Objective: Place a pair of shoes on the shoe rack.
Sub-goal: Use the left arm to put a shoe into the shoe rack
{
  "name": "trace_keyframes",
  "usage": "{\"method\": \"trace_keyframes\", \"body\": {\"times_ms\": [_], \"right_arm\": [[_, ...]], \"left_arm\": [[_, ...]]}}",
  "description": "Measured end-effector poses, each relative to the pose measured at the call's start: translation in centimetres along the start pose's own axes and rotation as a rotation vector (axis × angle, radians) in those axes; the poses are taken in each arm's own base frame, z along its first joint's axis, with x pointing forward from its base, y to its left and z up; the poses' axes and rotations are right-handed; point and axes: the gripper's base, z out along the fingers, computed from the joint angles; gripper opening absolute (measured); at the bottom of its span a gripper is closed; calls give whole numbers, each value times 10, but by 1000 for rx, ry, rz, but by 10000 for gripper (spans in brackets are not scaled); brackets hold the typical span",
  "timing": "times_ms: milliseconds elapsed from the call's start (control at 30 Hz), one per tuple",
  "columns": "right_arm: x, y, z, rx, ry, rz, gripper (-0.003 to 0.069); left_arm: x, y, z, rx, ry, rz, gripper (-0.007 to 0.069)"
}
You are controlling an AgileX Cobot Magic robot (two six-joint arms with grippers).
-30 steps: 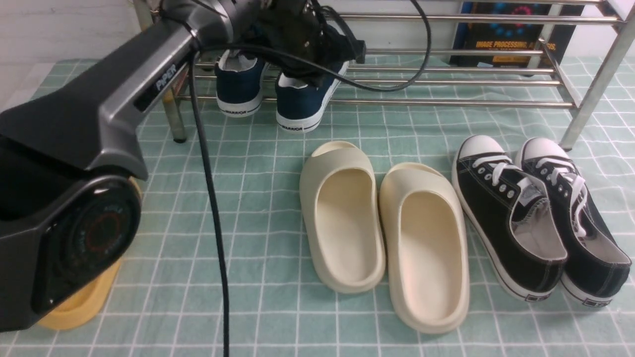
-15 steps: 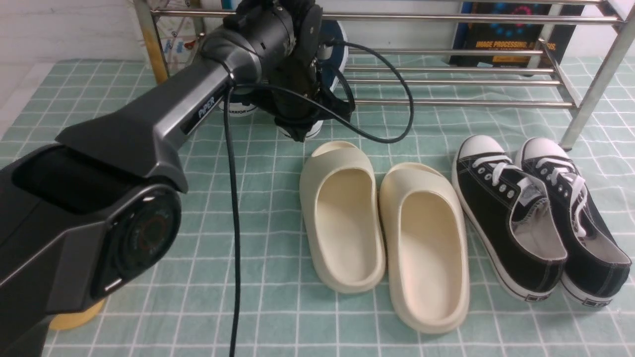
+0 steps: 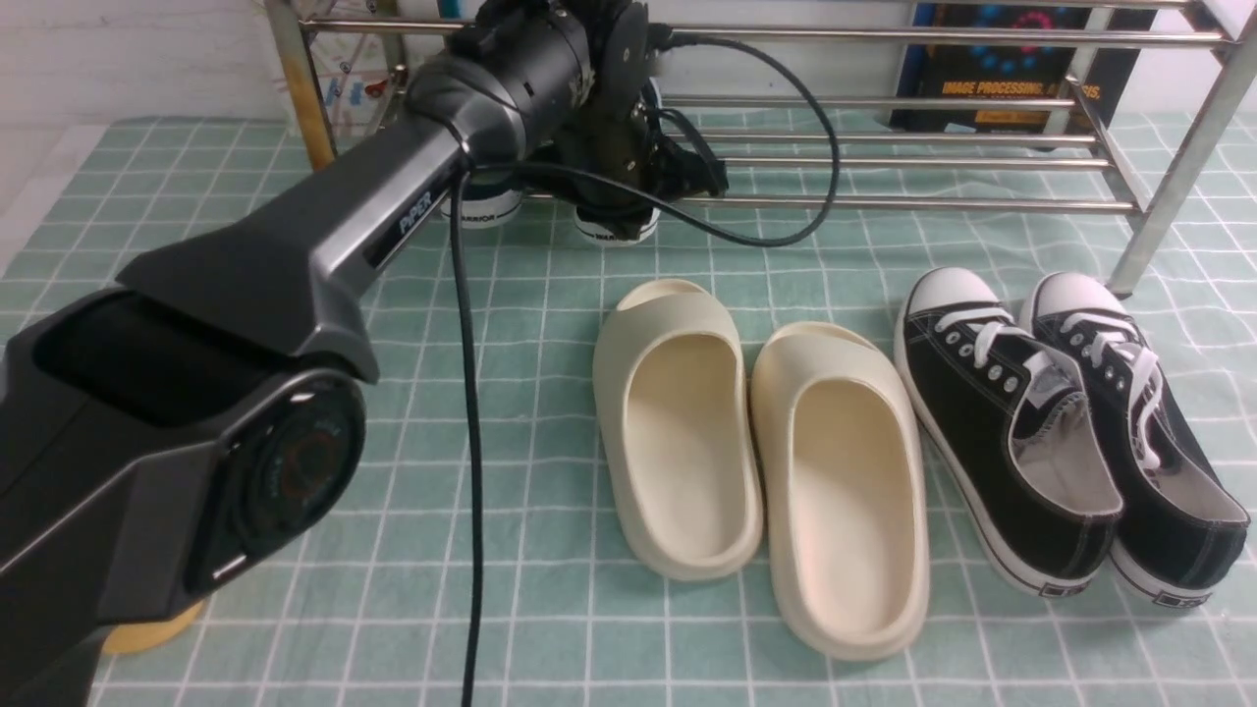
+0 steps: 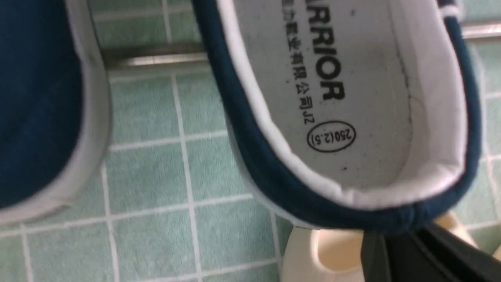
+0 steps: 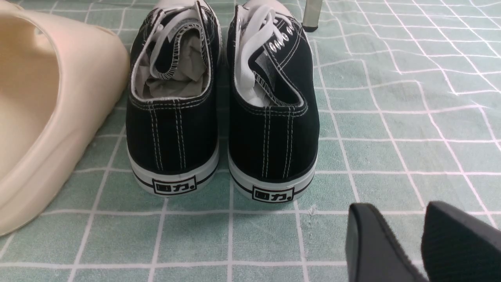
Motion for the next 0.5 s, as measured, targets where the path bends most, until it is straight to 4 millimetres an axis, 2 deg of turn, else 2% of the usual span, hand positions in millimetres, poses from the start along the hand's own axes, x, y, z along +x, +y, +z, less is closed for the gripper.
{"method": "trace_keyframes", "body": {"times_ms": [133, 500], "right_arm": [[0, 0, 0, 0, 0, 0, 239], [0, 0, 0, 0, 0, 0, 239]], "left_arm": [[-7, -1, -7, 8, -42, 1, -13], [-9, 6, -8, -63, -56, -15, -10]]}}
